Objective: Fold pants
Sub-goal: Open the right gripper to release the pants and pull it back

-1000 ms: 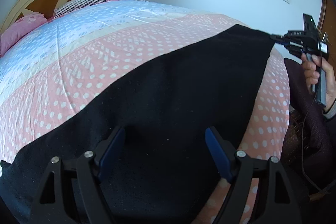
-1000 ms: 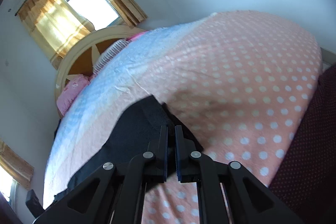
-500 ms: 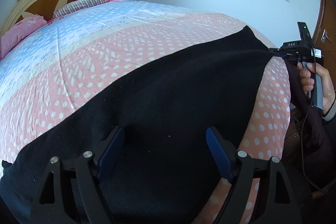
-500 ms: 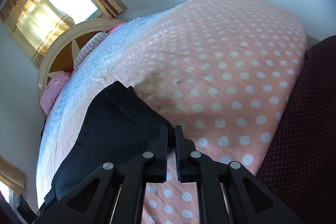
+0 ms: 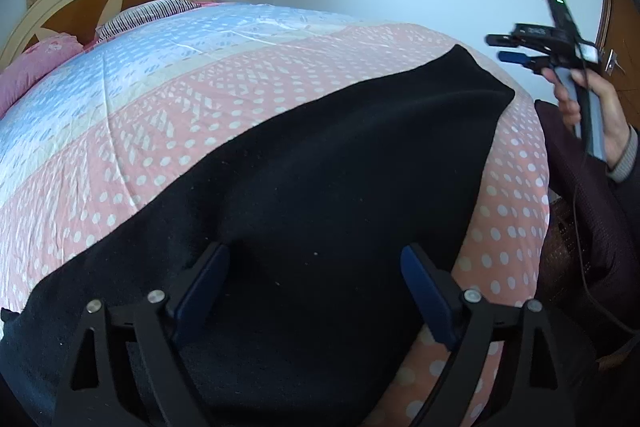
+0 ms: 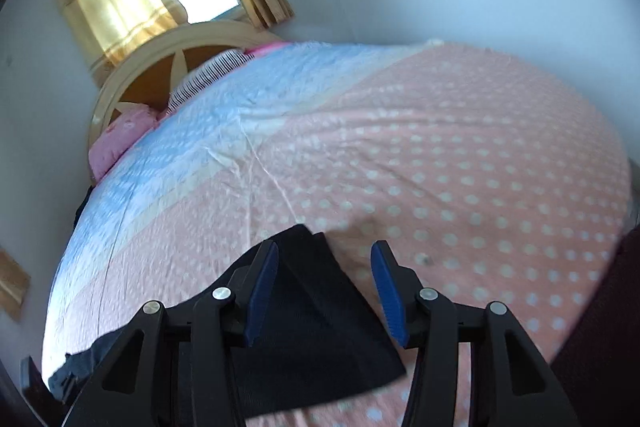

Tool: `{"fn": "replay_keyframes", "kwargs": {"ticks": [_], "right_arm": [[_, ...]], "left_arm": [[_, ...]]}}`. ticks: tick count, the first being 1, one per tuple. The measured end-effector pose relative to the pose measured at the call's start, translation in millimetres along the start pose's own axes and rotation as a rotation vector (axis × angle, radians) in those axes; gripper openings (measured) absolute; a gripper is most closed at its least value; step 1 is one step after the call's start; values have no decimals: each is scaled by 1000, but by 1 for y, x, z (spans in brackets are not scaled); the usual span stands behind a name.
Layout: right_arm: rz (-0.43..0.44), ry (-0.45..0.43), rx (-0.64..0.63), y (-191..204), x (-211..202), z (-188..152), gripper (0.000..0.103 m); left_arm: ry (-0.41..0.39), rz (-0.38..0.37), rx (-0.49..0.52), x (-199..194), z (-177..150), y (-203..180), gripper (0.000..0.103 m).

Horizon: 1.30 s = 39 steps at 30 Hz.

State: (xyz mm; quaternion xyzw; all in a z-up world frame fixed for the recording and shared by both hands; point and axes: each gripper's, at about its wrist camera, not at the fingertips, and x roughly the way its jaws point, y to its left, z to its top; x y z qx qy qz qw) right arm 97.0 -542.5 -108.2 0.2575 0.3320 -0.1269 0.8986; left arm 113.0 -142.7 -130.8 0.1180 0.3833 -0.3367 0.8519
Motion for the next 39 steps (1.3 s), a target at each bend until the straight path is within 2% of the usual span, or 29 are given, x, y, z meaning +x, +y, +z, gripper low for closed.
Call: {"fn": "replay_keyframes", "kwargs": {"ticks": [3, 4, 5, 6, 9, 13, 15, 16, 19, 21, 23, 24, 25, 26, 27, 29, 33, 36, 39], "right_arm": [[73, 36, -6, 0, 18, 2, 50], [104, 33, -11, 3, 17, 1, 41], [137, 25, -35, 8, 11, -1, 22], [145, 0, -73, 16, 3, -4, 14], [148, -48, -223, 41, -21, -23, 5], [108, -118, -452, 73, -41, -57, 4], [116, -128, -508, 79, -46, -68, 4], [90, -135, -518, 80, -46, -71, 4], [-19, -166, -453, 69, -40, -59, 4], [-139, -177, -297, 43, -28, -33, 4], [-172, -173, -170, 15, -17, -13, 7], [-209, -171, -128, 5, -13, -6, 16], [-217, -166, -114, 0, -11, -4, 48], [-176, -169, -102, -5, -12, -3, 62], [-142, -175, -88, -7, -16, -4, 62], [-131, -175, -108, -5, -24, -11, 62], [-11, -149, -183, 13, -43, -31, 62], [135, -87, -256, 43, -52, -51, 62], [241, 1, -358, 81, -51, -78, 62]], "left_arm": [[-2, -1, -3, 1, 0, -1, 91], [-1, -2, -4, 1, 0, -1, 91], [-1, -4, -4, 1, -1, 0, 92], [-2, -5, -5, 1, -1, -1, 92], [-4, -13, -7, 1, -2, 0, 93], [-3, -15, -6, 1, -2, 0, 94], [-3, -13, -5, 1, -2, 0, 94], [-3, -11, -4, 1, -3, 0, 94], [-2, -6, -1, 1, -2, -2, 94], [0, -3, 1, 2, -2, -2, 94], [0, -1, 4, 3, -2, -3, 94], [1, 0, 4, 3, -2, -3, 94], [1, 0, 4, 3, -2, -4, 94], [1, 0, 4, 3, -2, -4, 94], [1, -1, 3, 4, -2, -4, 95], [1, -2, 2, 3, -2, -3, 95], [-3, -6, 0, 2, -2, -2, 95], [-24, -8, -12, -3, -3, 0, 95], [-59, -8, -58, -15, -4, 7, 95]]}}
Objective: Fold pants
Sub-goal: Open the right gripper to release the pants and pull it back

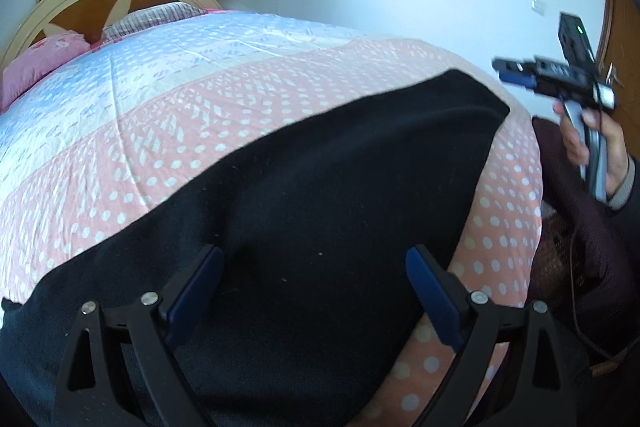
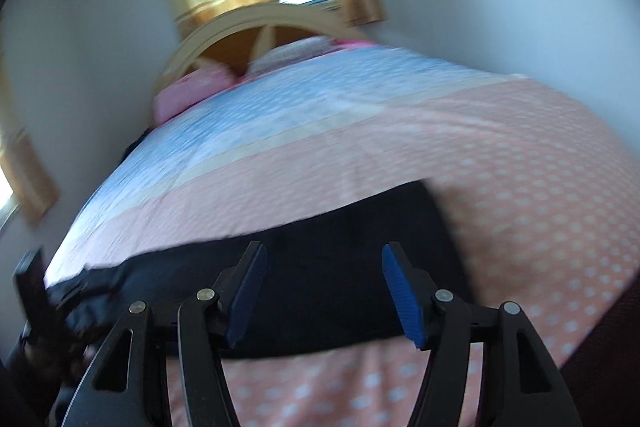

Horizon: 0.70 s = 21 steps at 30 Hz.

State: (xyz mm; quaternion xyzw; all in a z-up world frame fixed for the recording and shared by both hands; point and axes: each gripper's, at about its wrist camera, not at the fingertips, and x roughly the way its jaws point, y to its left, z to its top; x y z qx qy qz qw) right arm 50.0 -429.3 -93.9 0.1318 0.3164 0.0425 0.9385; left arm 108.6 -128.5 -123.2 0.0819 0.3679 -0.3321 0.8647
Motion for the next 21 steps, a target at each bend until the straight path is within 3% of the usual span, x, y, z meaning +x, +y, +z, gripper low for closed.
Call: {"fn": "replay_keyframes", "kwargs": {"ticks": [2, 4, 7, 9, 11, 16, 19, 21], "right_arm": [[58, 52, -56, 25, 13, -9, 62], [55, 117, -105, 46, 30, -21, 61], [15, 296, -141, 60, 62, -46, 47], [-7, 306, -211, 73, 58, -51, 47], [38, 301, -178, 74, 51, -45, 47], [73, 141, -207, 92, 38, -25, 47], [41, 193, -191, 96, 64, -23, 47], [-1, 313, -160, 88, 87, -34, 47]], "left_arm": [[-11, 10, -32, -5, -1, 7, 95], [-1, 23, -43, -4, -3, 12, 95], [30, 51, -46, 2, -4, 15, 95], [26, 42, -53, 1, -5, 16, 95], [26, 38, -56, 1, -6, 18, 95], [23, 34, -74, 1, -5, 22, 95], [21, 53, -73, -1, -5, 22, 95], [18, 74, -76, -3, -4, 27, 95]]}}
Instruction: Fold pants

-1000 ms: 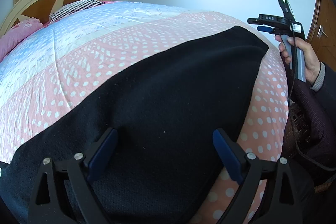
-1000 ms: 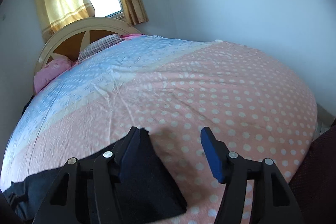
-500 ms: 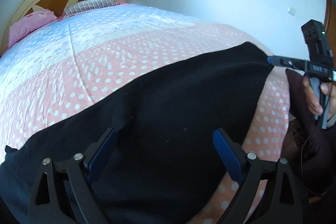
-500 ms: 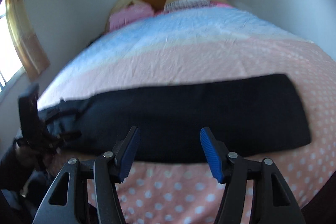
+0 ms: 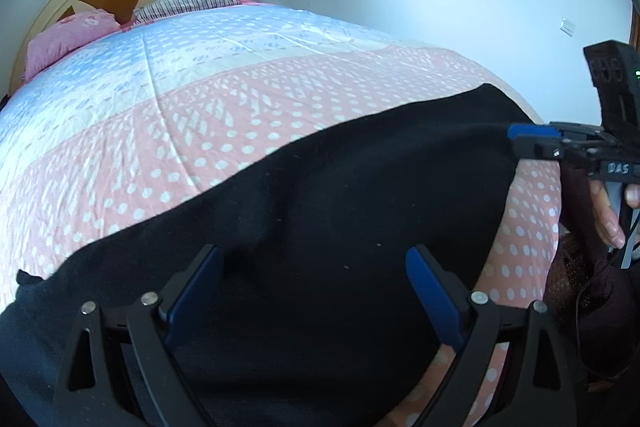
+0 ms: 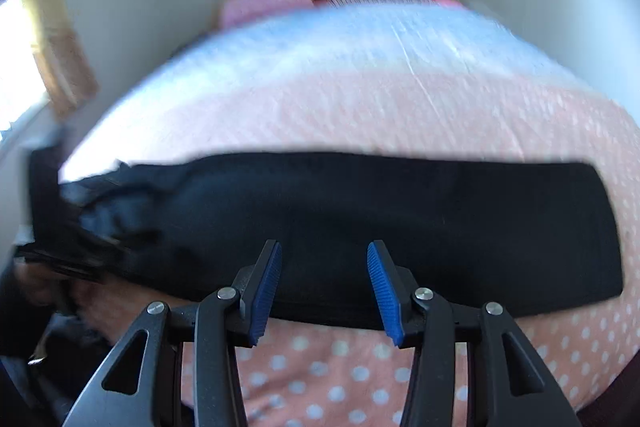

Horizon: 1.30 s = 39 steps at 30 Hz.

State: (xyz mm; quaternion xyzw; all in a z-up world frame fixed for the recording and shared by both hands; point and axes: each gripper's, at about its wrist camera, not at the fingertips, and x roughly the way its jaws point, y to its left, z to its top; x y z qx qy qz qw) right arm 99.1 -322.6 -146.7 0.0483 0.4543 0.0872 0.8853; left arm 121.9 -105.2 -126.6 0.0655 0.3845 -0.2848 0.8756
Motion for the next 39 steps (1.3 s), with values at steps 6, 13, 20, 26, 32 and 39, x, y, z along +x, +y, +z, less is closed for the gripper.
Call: {"fn": "replay_keyframes", "kwargs": {"ticks": [6, 13, 20, 26, 32, 39], "right_arm": [[-9, 12, -30, 7, -12, -9, 47], [-73, -140, 21, -13, -26, 7, 47], [-102, -61, 57, -23, -7, -5, 48], [-147, -42, 20, -11, -13, -13, 48], [-54, -114, -42, 31, -25, -5, 48], [20, -68, -153, 87, 10, -12, 50]], "left_arm": [[-7, 42, -39, -6, 1, 20, 95], [3, 74, -46, -2, 0, 21, 95], [25, 99, -30, 3, -1, 20, 95], [41, 99, -35, 3, -6, 18, 95], [48, 102, -43, -3, -12, 20, 95], [41, 169, -70, -20, -24, 42, 95]]}}
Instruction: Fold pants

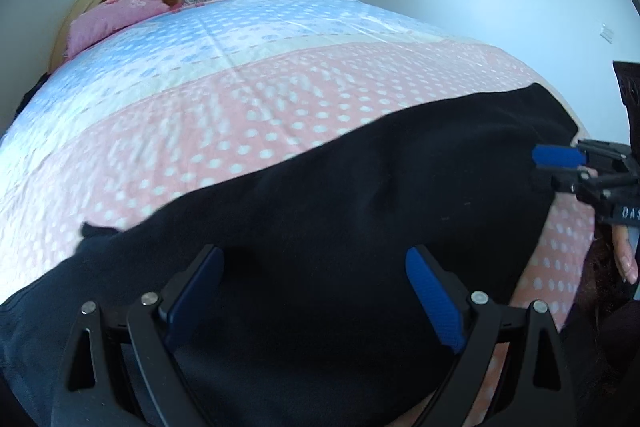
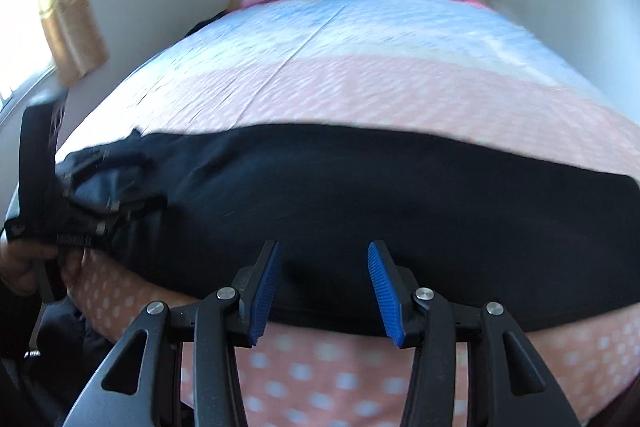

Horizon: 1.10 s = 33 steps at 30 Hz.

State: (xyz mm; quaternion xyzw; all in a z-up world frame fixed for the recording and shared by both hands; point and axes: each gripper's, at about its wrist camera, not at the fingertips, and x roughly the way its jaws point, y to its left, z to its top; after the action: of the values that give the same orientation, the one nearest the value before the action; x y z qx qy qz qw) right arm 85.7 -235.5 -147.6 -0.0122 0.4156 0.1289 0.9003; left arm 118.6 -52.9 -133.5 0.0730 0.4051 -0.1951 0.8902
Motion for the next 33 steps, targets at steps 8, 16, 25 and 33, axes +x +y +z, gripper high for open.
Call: {"fn": "replay_keyframes", "kwargs": {"ticks": [8, 16, 25, 33], "right_arm": [[-12, -19, -68, 15, -8, -12, 58], [-44, -92, 197, -80, -48, -16, 57], [-242, -259, 559, -219, -112, -47, 52], [-121, -221, 731, -284, -104, -65, 50]], "left_arm": [[35, 73, -92, -7, -17, 46, 95], [-12, 50, -89, -18, -16, 31, 95], [1, 77, -93, -10, -8, 26, 95], [-14, 71, -70, -15, 0, 12, 95]]}}
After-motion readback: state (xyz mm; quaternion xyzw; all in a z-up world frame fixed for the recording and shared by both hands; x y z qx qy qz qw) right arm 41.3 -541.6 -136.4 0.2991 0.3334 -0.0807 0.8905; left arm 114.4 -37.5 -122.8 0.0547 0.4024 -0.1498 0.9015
